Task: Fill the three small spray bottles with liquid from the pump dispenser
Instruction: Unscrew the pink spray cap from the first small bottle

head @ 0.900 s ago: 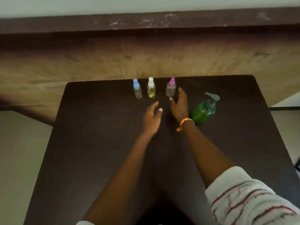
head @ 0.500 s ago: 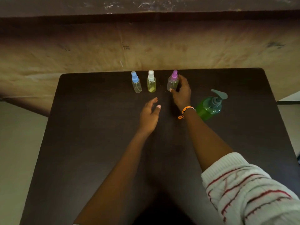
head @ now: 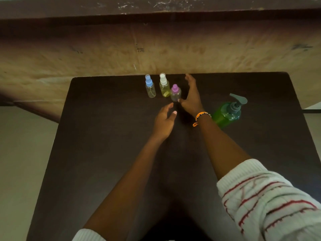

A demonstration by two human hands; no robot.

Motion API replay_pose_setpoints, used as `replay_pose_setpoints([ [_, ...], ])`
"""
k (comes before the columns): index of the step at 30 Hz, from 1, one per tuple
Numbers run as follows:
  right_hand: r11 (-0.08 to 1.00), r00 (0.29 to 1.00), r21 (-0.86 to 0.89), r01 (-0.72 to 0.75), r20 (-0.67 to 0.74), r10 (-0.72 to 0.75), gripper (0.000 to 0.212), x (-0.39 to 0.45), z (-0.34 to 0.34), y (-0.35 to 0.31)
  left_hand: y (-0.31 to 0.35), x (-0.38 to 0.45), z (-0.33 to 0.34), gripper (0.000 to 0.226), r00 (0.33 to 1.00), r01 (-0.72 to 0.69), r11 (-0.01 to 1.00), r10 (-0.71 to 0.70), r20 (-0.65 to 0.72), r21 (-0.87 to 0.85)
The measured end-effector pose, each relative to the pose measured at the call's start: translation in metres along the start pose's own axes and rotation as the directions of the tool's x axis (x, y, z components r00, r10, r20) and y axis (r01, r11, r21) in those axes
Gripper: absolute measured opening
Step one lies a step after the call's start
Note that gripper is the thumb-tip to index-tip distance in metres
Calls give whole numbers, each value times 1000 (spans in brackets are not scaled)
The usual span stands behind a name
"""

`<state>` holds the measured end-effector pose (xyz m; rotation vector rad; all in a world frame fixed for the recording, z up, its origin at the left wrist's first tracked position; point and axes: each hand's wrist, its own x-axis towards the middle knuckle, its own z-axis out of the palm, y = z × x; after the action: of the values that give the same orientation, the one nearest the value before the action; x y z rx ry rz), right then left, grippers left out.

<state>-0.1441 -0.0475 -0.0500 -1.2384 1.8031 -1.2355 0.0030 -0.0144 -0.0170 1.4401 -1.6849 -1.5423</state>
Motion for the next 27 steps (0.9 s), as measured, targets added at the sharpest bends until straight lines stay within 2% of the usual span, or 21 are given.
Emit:
replay_pose_setpoints([
  [5, 996, 997, 68, -52, 61, 47, 78, 2, 18, -2, 1, 16, -16, 48, 996, -18, 997, 24, -82, 74],
  [8, 1000, 1000, -16, -8, 9, 8, 63, -4, 24, 7, 1, 24, -14, 49, 996, -2, 999, 5, -90, 36],
  [11, 994, 998, -106, 38, -52, -43, 48, -9, 22, 13, -3, 23, -5, 36, 991, -37, 999, 36, -128, -2],
  [15, 990, 997, -121, 71, -7, -72, 47, -17, 18, 16, -7, 19, -1, 27, 971, -9, 994, -18, -237, -112],
  [19, 996, 999, -74, 45, -22, -46, 45, -29, 16, 14, -9, 15, 1, 23, 962, -12, 981, -42, -270, -195],
  [23, 997, 1000, 75, -25, 6, 25, 45, -45, 15, 1, -5, 7, -3, 30, 971, -31, 943, -51, -235, -331],
  [27, 974, 997, 214, -76, -8, 80, 39, -71, 15, -18, 4, -4, -11, 31, 981, -44, 958, -13, -195, -284],
])
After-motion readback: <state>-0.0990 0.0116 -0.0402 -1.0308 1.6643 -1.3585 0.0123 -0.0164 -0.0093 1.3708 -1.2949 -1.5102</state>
